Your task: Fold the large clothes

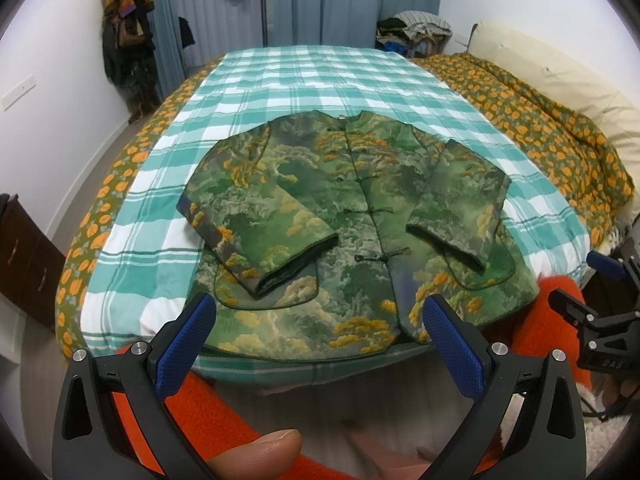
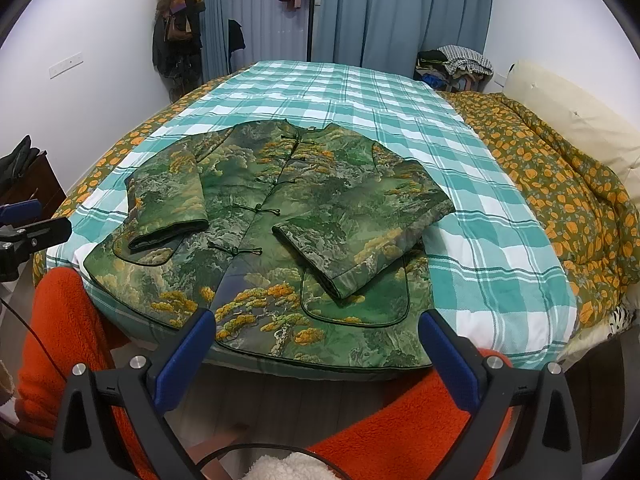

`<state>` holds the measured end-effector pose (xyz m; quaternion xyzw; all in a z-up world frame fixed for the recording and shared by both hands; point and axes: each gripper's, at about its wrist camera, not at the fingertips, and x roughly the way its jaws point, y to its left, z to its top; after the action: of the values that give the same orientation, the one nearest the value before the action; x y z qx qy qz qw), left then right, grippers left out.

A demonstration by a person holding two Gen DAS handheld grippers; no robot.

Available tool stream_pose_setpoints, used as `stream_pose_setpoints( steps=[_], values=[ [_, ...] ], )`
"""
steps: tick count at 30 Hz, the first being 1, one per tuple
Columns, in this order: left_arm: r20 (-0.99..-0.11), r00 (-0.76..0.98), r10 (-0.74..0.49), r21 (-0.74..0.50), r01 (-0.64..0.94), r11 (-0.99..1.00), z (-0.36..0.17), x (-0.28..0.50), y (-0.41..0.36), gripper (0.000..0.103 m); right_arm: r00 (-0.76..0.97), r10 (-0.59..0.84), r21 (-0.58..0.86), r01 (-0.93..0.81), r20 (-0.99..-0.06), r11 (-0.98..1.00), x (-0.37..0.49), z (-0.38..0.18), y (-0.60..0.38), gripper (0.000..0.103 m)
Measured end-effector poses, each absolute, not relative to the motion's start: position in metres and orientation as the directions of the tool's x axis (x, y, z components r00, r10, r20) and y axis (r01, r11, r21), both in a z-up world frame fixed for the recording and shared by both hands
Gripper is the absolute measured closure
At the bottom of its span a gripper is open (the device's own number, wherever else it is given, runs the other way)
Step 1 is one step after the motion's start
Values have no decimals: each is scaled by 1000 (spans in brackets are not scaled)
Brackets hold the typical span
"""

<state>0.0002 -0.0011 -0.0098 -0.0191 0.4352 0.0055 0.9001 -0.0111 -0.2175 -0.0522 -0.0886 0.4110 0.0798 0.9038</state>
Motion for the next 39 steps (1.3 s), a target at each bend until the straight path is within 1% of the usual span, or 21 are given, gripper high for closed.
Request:
stream_pose_setpoints(
  steps=[2, 7, 14, 18, 24, 39],
  values=[
    [-759, 651, -24, -53, -25, 998, -9, 0, -1, 0, 649, 71, -95, -217, -758, 972, -11, -52, -217, 0],
    [-738, 673, -49, -88, -24, 996, -9, -1, -1, 0, 648, 71, -95, -218, -758, 971, -11, -52, -217, 0],
    [-756, 653, -31, -64, -26, 998, -9, 0, -2, 0, 649, 71, -96, -218, -757, 971, -12, -53, -218, 0],
    [-745, 666, -48, -86, -24, 996, -8, -1, -1, 0, 648, 71, -96, -218, -758, 971, -11, -53, -218, 0],
    [-767, 640, -34, -66, -27, 997, -8, -1, -1, 0, 648, 70, -96, -218, -759, 971, -11, -53, -217, 0],
    [-768, 640, -32, -64, -26, 998, -7, -1, -2, 0, 645, 68, -98, -218, -762, 971, -12, -54, -217, 0]
  ],
)
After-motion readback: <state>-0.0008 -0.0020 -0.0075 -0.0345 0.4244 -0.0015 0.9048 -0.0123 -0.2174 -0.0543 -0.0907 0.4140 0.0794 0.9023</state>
